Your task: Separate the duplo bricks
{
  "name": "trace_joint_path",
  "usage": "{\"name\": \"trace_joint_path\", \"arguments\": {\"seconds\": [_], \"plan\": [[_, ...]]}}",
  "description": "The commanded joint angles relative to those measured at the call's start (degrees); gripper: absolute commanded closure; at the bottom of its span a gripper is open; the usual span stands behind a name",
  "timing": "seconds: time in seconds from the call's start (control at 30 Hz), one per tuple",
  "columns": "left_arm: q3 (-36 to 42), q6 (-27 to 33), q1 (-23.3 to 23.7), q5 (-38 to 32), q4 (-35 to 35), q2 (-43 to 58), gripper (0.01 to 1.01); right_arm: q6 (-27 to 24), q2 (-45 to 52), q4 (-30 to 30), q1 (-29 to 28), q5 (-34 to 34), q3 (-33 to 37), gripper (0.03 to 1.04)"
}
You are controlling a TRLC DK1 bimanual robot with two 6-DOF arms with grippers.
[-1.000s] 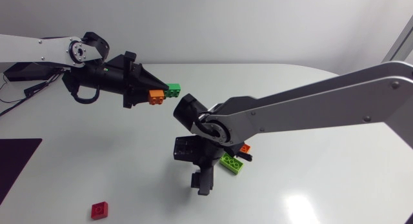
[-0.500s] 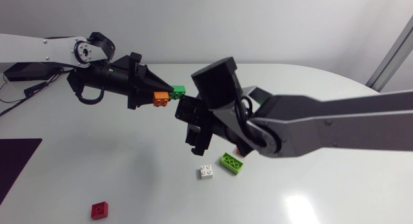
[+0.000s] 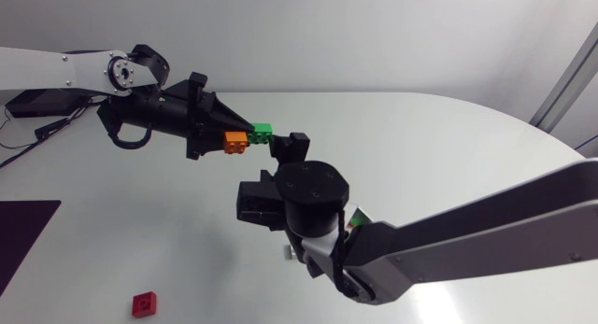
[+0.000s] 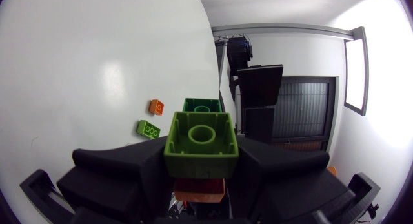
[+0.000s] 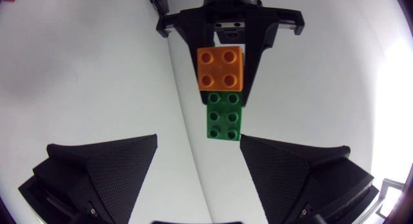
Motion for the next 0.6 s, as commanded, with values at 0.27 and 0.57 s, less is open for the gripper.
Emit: {"name": "trace_joint_path", "arguments": {"seconds": [0.27,0.57], "plan": [[-0.31,-0.65,-0.46,1.41,-0.32,0.51,0.775,-3.45,3.46,2.19,-2.33,2.11,4.01,0.14],[-0.75,0.76,0.33,1.41,0.12,4.81,0.777,-3.8,4.43,2.28,-3.64,2.02,6.56,0.14]]}}
